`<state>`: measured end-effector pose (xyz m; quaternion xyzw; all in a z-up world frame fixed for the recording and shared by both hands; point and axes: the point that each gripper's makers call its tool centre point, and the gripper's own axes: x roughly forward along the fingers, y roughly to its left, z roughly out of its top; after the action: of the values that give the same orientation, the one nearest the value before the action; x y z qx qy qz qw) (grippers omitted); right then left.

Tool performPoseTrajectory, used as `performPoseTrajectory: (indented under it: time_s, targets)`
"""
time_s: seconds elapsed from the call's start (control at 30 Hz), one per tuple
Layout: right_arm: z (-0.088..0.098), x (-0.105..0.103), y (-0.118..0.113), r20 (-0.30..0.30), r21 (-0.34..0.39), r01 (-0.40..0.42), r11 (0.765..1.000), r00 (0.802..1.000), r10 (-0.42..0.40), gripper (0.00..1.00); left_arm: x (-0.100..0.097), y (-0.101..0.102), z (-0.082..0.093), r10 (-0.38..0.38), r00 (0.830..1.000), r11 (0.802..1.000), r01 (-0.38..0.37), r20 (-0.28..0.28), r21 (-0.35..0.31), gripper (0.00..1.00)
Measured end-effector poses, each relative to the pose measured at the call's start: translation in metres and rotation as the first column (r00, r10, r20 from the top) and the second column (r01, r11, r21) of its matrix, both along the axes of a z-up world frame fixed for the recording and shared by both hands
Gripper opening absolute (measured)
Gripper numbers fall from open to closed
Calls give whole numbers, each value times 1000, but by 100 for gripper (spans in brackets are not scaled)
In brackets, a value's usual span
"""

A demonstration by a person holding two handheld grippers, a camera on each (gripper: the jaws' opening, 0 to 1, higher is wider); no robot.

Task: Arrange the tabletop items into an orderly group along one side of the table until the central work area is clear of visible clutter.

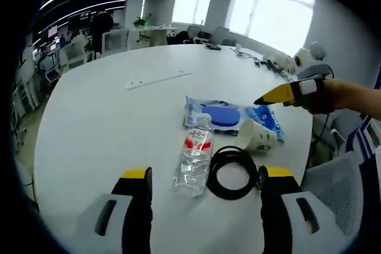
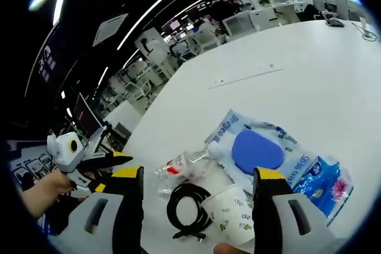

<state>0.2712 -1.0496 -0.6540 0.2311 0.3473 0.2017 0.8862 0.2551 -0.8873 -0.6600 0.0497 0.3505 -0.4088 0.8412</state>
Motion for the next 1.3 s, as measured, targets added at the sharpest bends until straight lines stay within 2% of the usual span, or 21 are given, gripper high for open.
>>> performPoseTrajectory:
  time_s: [0.2, 0.27, 0.37, 0.5, 0.8, 1.07, 1.3]
  targets:
    - [-4, 11, 8, -16, 34, 17, 999, 1000, -16, 73, 3, -2, -11, -6, 1000, 1000, 7, -15, 26, 69]
    - [-6, 13, 13, -25, 34, 8, 999, 1000, -8, 73, 4, -4, -14, -5, 1000, 1000, 5, -23, 24, 69]
    - [-3, 18, 21, -41, 82, 16, 997, 999, -12, 73, 5, -8, -17, -1, 999, 1000, 1, -38, 13, 69]
    - [0, 28, 29, -31, 104, 14, 994, 999, -11, 73, 5, -11, -18, -2, 999, 1000, 2, -43, -2, 68]
    - [-8, 43, 34, -79, 163, 72, 984, 995, -60, 72, 6, -10, -31, -7, 997, 1000, 9, -74, 17, 67]
    - [-18, 51, 43, -116, 169, 81, 982, 991, -62, 72, 16, -15, -41, -11, 996, 1000, 13, -86, 19, 64]
    - [-22, 53, 48, -121, 170, 86, 982, 991, -66, 72, 17, -15, -50, -7, 995, 1000, 9, -102, 21, 64]
